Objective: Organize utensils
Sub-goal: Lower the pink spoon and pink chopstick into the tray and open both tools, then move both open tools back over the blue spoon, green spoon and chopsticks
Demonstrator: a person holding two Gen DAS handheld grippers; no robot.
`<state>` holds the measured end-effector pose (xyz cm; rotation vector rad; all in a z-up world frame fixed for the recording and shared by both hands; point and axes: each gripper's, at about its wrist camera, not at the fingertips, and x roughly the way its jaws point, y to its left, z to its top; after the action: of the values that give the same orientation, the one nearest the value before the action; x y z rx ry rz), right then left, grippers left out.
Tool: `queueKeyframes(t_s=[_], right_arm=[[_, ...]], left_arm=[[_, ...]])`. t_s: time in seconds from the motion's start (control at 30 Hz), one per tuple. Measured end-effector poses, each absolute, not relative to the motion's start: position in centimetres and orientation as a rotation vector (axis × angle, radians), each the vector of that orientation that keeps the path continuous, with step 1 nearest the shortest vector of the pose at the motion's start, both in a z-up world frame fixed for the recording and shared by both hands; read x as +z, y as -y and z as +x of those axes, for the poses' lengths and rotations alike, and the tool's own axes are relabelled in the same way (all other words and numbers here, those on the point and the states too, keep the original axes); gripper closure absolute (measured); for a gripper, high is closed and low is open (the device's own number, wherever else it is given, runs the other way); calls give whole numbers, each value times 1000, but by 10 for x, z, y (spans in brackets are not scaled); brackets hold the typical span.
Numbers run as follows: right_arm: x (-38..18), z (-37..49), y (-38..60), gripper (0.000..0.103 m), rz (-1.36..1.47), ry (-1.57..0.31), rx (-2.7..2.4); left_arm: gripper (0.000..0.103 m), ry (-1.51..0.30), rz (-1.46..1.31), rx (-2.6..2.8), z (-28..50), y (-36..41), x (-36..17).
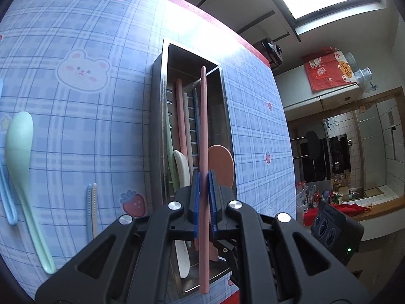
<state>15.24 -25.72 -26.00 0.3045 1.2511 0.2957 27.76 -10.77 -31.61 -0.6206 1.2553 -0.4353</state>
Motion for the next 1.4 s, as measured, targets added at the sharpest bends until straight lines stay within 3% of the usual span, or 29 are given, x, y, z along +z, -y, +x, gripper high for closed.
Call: queueKeyframes(t_s=[0.33, 0.43, 0.57, 0.63, 0.83, 0.97, 1.1, 1.2, 1.4], right_arm=[[-256, 155, 260, 96, 292, -1259, 307], [-256, 157, 259, 96, 288, -1268, 306], [-255, 160, 256, 94, 297, -1274, 304], [-251, 160, 255, 85, 295, -1267, 312], [-231, 156, 244, 55, 269, -1217, 345], [-220, 151, 236, 39, 253, -1193, 349], [-212, 147, 224, 19, 229, -1173, 345], [-211, 144, 216, 6, 234, -1180, 347], [-214, 133, 193, 6, 198, -1194, 349]], left_arm=[[93, -1319, -665, -439, 283, 126, -337], [81, -1314, -666, -459, 284, 124, -337], [79, -1273, -652, -462, 286, 117, -324], [76, -1244, -636, -452, 286, 109, -313], [53, -1149, -584, -404, 281, 70, -280], [24, -1101, -537, -371, 273, 41, -261], [9, -1078, -495, -336, 261, 11, -250], [6, -1076, -516, -305, 249, -14, -246], [6, -1116, -491, -235, 225, -52, -256]])
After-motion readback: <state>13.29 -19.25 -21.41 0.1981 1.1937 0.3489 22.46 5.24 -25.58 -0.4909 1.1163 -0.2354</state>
